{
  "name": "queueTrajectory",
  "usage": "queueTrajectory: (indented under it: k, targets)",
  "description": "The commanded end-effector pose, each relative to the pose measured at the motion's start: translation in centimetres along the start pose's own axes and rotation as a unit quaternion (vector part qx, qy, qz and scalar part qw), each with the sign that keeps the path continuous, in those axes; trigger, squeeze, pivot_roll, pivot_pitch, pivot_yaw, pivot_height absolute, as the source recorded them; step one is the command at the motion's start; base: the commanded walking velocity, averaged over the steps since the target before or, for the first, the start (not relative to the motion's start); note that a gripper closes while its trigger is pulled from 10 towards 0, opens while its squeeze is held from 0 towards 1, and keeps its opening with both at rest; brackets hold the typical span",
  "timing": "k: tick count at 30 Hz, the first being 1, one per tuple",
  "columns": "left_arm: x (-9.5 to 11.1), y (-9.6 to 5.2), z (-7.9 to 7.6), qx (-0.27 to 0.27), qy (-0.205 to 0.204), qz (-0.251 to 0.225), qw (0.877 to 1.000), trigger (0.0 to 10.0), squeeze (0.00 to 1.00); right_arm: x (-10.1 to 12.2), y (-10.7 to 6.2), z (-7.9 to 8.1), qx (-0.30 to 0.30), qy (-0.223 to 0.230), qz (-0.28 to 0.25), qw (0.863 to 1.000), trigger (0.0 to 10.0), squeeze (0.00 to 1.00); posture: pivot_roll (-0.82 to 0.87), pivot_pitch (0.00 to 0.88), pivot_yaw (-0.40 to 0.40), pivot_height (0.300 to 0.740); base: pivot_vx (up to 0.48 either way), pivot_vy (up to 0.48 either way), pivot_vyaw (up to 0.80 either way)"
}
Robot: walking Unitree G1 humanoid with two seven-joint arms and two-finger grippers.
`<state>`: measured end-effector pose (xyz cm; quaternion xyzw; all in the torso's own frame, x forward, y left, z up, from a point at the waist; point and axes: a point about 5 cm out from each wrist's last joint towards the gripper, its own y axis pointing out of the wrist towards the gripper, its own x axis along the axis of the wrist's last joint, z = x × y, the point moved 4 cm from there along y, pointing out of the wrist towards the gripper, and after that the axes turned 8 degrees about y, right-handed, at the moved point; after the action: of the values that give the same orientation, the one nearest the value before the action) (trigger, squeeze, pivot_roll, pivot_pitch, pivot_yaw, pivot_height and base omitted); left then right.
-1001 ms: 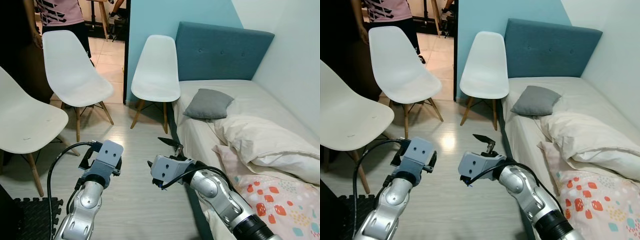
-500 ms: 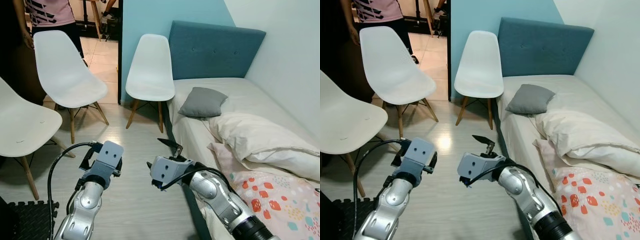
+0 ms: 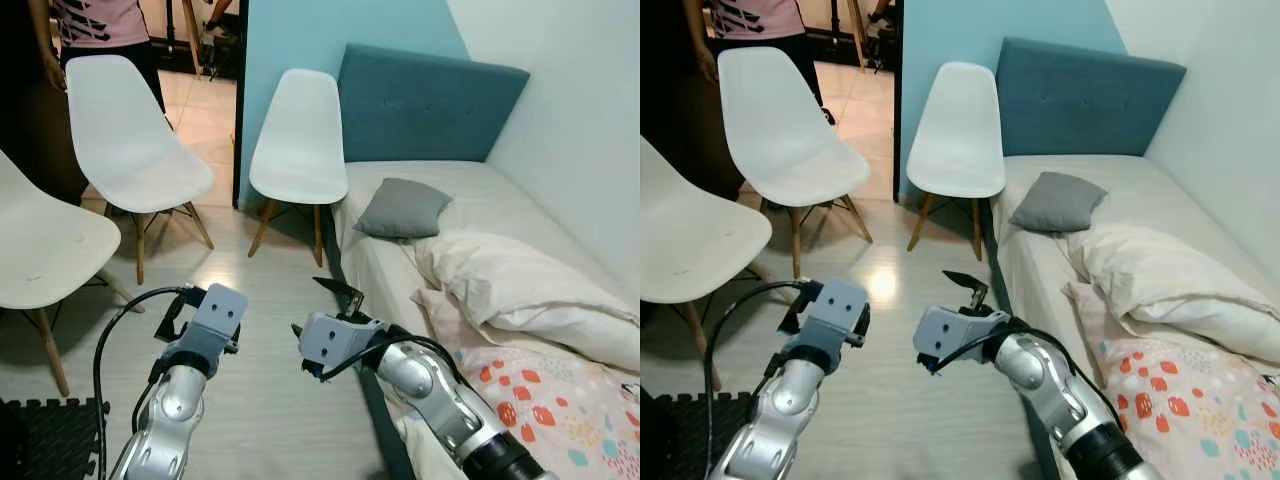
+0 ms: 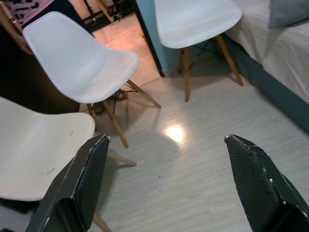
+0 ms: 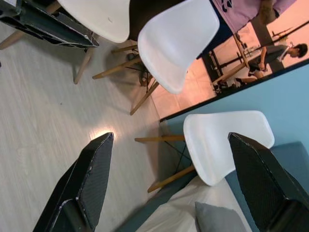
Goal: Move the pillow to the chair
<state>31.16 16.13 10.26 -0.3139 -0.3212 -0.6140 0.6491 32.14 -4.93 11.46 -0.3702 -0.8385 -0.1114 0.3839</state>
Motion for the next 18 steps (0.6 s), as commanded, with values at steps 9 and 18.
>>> queueTrajectory:
  k: [9,18]
  targets:
    - [0.9,0.2,0.4,0.002,-0.047,-0.019,0.999,10.0,0.00,0.0,-0.1,0.3,0.002,-0.010,0.010,1.000,10.0,0.00,0.07,0.000,-0.153,0.735,0.000,0.000,0.00]
    - [1.6,-0.9,0.5,-0.006,-0.110,-0.037,0.993,10.0,0.00,-2.3,-1.5,-5.2,-0.193,0.370,0.016,0.908,10.0,0.00,0.10,0.000,-0.130,0.735,0.000,0.000,0.00]
